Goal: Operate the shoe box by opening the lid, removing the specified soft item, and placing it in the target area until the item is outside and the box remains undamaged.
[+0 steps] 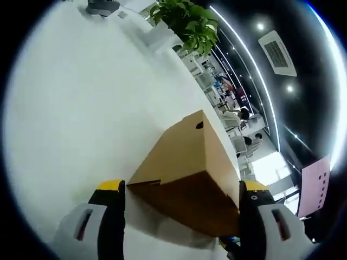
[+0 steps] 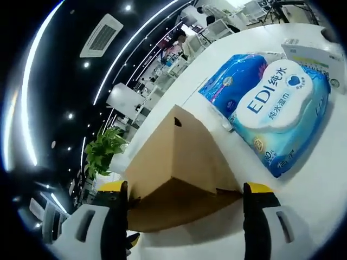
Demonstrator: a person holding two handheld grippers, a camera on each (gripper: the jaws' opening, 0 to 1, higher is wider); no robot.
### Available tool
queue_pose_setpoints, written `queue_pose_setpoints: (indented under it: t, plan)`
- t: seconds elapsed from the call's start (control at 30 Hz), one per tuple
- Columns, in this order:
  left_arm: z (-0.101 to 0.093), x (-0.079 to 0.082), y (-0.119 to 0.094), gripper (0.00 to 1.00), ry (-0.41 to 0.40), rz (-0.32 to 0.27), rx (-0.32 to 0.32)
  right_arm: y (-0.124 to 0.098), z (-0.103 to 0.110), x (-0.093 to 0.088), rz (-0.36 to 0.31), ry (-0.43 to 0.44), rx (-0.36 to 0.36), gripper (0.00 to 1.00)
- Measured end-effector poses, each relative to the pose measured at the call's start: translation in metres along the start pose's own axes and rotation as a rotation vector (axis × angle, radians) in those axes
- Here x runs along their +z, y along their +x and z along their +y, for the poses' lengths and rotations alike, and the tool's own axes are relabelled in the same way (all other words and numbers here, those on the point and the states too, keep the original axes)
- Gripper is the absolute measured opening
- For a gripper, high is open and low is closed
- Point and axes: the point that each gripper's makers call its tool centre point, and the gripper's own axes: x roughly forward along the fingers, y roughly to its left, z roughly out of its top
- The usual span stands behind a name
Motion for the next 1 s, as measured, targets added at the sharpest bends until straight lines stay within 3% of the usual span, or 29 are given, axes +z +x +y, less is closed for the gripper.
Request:
queue_pose_setpoints:
  t: [0.17,0.37,1.0]
  plan:
    - [-0.002,-0.002,0.003,0.85,0.026,0.007,-0.008,0.001,0.001,-0.001,-0.007,0.013,0.006,0.86]
    - [0.003,-0.001,0.004,0.83,-0.003,0.002,-0.001,0.001,0.000,-0.002,-0.010,0.015,0.009,0.85]
    - [0.010,-0.008,0.005,0.76,0.059,0.013,0.040,0.002,-0.008,-0.006,-0.018,-0.051,-0.016,0.77]
